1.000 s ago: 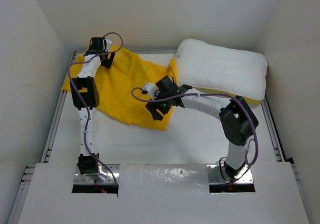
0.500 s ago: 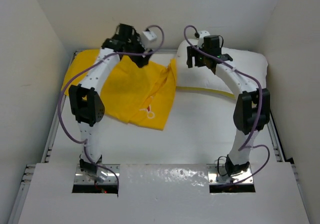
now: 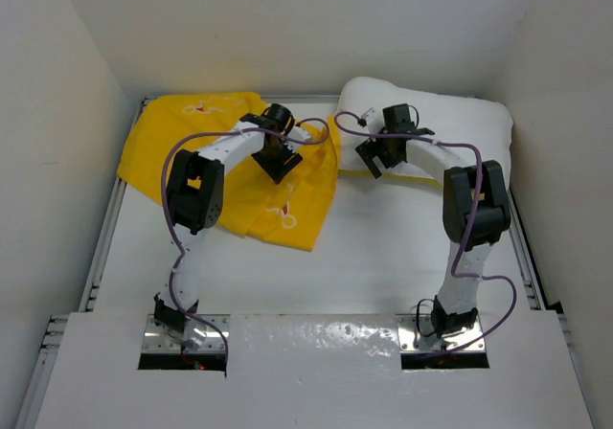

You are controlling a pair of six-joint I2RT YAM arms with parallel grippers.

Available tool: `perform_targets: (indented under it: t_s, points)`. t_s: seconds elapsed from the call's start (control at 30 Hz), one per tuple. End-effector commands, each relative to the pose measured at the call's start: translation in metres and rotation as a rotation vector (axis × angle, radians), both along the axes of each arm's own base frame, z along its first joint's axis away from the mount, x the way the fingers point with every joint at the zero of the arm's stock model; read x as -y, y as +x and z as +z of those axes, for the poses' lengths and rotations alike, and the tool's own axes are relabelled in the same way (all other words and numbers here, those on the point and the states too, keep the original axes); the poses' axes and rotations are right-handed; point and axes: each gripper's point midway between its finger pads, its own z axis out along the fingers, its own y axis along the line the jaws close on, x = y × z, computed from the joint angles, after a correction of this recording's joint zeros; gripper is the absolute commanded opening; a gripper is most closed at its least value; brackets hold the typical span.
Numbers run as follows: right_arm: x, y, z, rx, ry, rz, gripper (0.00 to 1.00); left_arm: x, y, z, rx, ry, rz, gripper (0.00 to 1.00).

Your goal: Put the pillow into the pillowcase

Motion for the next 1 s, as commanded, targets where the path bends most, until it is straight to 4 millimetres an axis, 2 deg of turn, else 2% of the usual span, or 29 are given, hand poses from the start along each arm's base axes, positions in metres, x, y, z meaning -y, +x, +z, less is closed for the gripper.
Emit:
perform_targets:
  t_s: [0.0,0.03,0.07,0.1,0.13,0.17,0.2,0.23,0.27,0.33,0.4,0.43,0.5,0.53,0.63,0.67,0.7,0.73,0.77,0.8,0.83,0.87,0.9,0.93,0.97]
  points:
    - [0.01,0.02,0.007,0.077,-0.047,-0.026,0.99,-0.008,0.019,0.021,0.125,0.038,0.101,0.56]
    - [0.013,0.022,0.005,0.08,-0.062,-0.042,0.97,-0.008,0.016,0.019,0.115,0.032,0.104,0.43]
    - [0.014,0.024,0.0,0.079,-0.067,-0.049,0.94,-0.006,0.014,0.021,0.114,0.019,0.107,0.36]
    - [0.014,0.024,-0.003,0.074,-0.07,-0.049,0.88,-0.005,0.013,0.021,0.109,0.015,0.107,0.3]
    - [0.016,0.024,-0.006,0.07,-0.075,-0.057,0.78,-0.006,0.009,0.02,0.097,0.015,0.103,0.19]
    - [0.019,0.024,-0.007,0.068,-0.085,-0.073,0.53,-0.006,0.008,0.021,0.094,0.013,0.105,0.12]
    - [0.02,0.024,-0.011,0.062,-0.093,-0.078,0.41,-0.007,0.007,0.025,0.099,0.009,0.106,0.07]
    - [0.021,0.023,-0.012,0.062,-0.096,-0.078,0.21,-0.006,0.007,0.028,0.1,0.008,0.105,0.0]
    - [0.025,0.024,-0.011,0.072,-0.111,-0.097,0.0,-0.007,0.008,0.034,0.112,0.007,0.113,0.0]
    - [0.028,0.027,-0.002,0.096,-0.117,-0.121,0.0,-0.005,0.014,0.052,0.13,-0.01,0.119,0.0]
    - [0.035,0.031,0.015,0.138,-0.138,-0.158,0.0,-0.006,0.018,0.07,0.144,-0.028,0.115,0.02]
    - [0.04,0.036,0.037,0.186,-0.126,-0.184,0.0,-0.002,0.02,0.083,0.145,-0.059,0.097,0.06]
    - [0.046,0.04,0.065,0.25,-0.113,-0.218,0.0,-0.007,0.021,0.091,0.155,-0.052,0.092,0.06]
    - [0.047,0.044,0.095,0.32,-0.082,-0.242,0.0,-0.01,0.02,0.088,0.153,-0.038,0.087,0.02]
    - [0.045,0.043,0.143,0.409,-0.015,-0.262,0.0,-0.022,0.02,0.078,0.14,-0.012,0.097,0.0]
    - [0.042,0.037,0.17,0.451,0.02,-0.263,0.0,-0.024,0.021,0.077,0.139,-0.018,0.106,0.0]
    - [0.039,0.033,0.185,0.473,0.051,-0.256,0.0,-0.022,0.026,0.079,0.152,-0.039,0.113,0.0]
    - [0.036,0.018,0.206,0.488,0.091,-0.255,0.0,-0.021,0.028,0.08,0.152,-0.07,0.127,0.0]
    - [0.032,0.009,0.215,0.49,0.119,-0.237,0.0,-0.019,0.033,0.083,0.161,-0.091,0.132,0.0]
    - [0.027,-0.005,0.21,0.464,0.14,-0.207,0.0,-0.016,0.038,0.089,0.175,-0.114,0.131,0.0]
    - [0.011,-0.019,0.209,0.441,0.185,-0.13,0.0,-0.011,0.039,0.09,0.168,-0.145,0.126,0.0]
    - [0.004,-0.039,0.23,0.484,0.212,-0.081,0.0,-0.008,0.041,0.087,0.161,-0.155,0.122,0.0]
    - [-0.014,-0.059,0.213,0.437,0.213,0.001,0.0,-0.005,0.046,0.094,0.17,-0.177,0.122,0.0]
    - [-0.026,-0.073,0.211,0.424,0.226,0.051,0.0,-0.004,0.049,0.09,0.163,-0.178,0.122,0.0]
    - [-0.035,-0.091,0.22,0.432,0.243,0.107,0.0,-0.005,0.051,0.091,0.165,-0.182,0.124,0.0]
